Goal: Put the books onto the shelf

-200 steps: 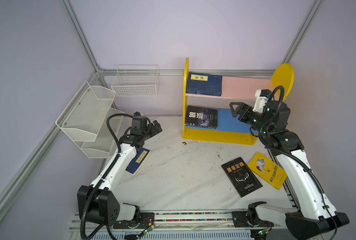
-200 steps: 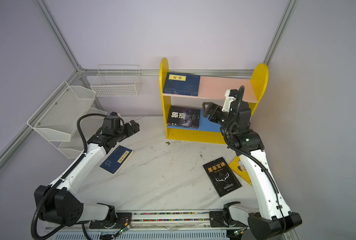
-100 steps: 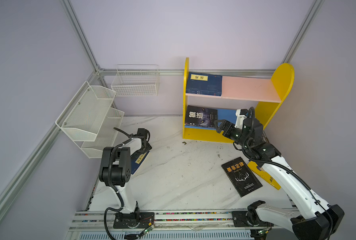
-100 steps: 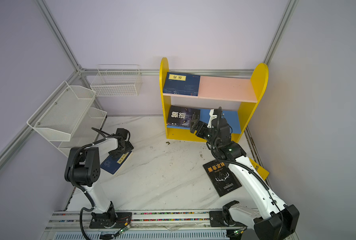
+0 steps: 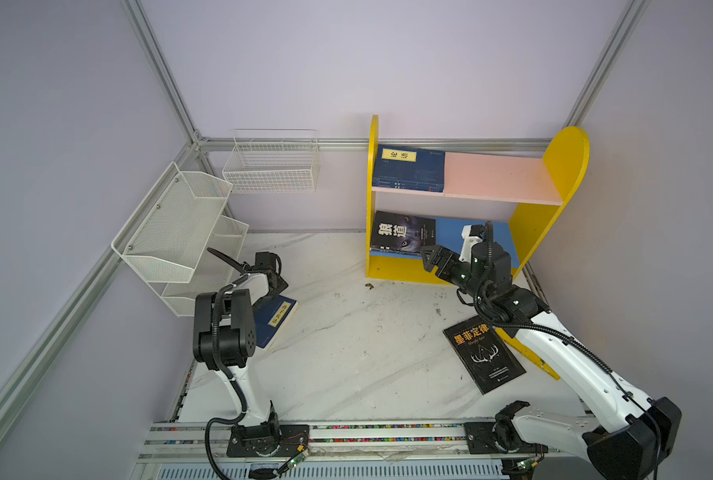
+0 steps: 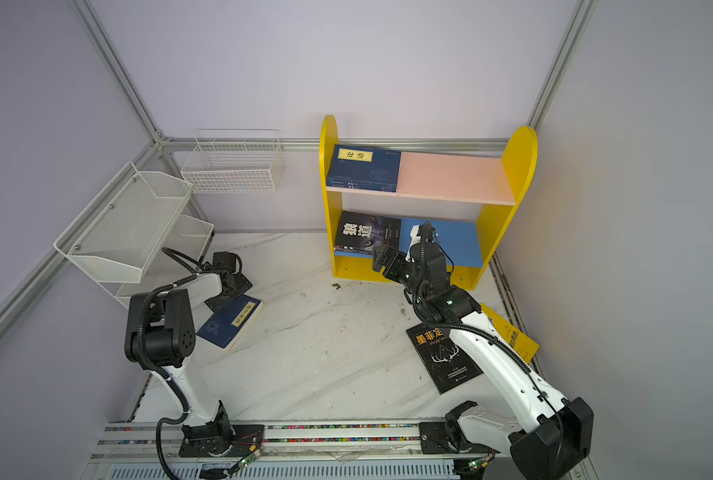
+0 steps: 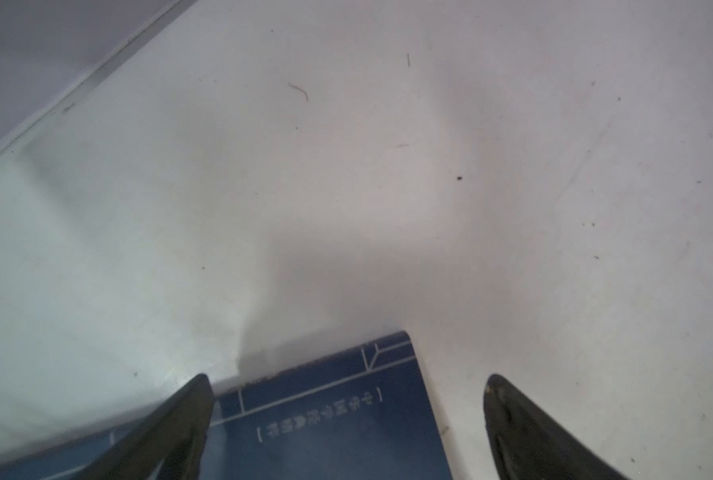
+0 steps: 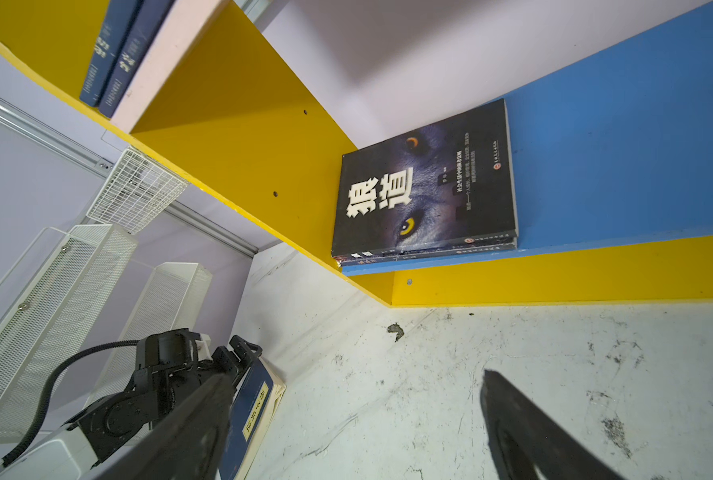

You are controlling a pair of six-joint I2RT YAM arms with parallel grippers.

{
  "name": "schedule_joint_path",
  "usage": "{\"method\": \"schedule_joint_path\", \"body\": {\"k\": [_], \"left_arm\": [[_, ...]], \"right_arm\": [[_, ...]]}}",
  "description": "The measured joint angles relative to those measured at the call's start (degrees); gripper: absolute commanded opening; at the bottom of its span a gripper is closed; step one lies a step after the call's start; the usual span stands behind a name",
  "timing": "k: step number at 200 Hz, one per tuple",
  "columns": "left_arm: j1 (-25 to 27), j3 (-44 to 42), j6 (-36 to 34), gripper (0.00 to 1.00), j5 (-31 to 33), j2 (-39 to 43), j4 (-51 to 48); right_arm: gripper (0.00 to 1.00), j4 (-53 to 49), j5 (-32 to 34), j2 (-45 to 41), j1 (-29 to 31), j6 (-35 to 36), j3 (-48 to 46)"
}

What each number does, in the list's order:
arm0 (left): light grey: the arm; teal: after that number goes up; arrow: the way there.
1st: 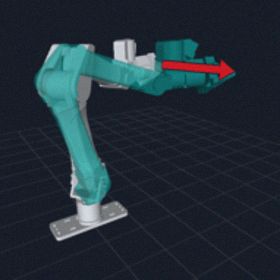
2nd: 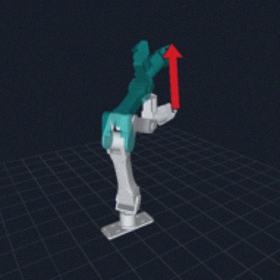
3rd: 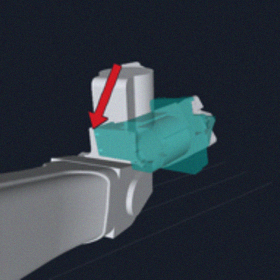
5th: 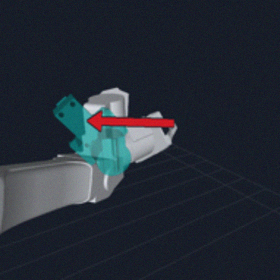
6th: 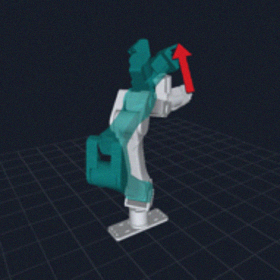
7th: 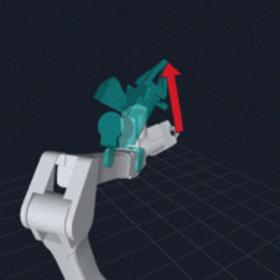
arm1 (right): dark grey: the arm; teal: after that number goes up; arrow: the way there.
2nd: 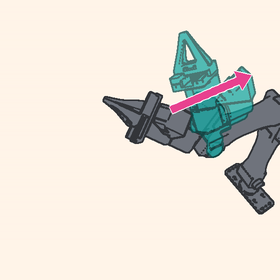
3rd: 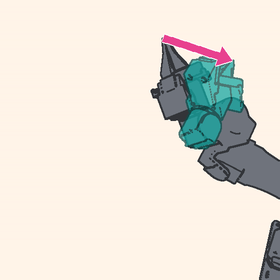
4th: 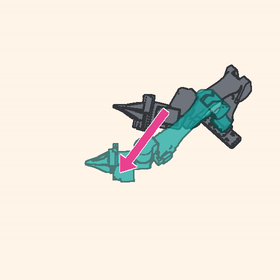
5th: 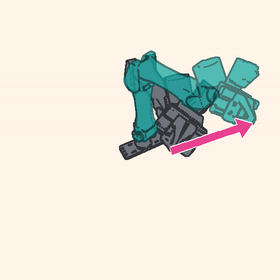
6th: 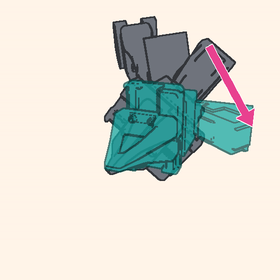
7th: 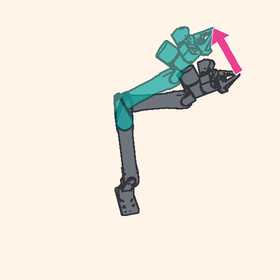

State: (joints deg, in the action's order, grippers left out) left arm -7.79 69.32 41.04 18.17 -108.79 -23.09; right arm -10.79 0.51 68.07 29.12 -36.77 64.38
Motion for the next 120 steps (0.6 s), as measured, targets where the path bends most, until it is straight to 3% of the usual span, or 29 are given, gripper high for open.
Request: {"method": "schedule_joint_path", "body": {"k": [55,97,120], "left_arm": [[-3.72,1.66,-1.79,1.00,-7.67,-2.01,-1.27],[-3.52,0.48,-0.63,1.00,-12.79,-0.96,0.22],[-0.61,-2.89,3.85,1.00,-16.92,1.33,3.50]], "right_arm": [[0.95,0.74,-0.02,2.60,0.26,0.04,0.46],[0.95,1.16,0.00,2.89,0.33,0.22,0.68],[0.95,1.20,-0.02,2.89,0.35,0.22,0.63]]}}
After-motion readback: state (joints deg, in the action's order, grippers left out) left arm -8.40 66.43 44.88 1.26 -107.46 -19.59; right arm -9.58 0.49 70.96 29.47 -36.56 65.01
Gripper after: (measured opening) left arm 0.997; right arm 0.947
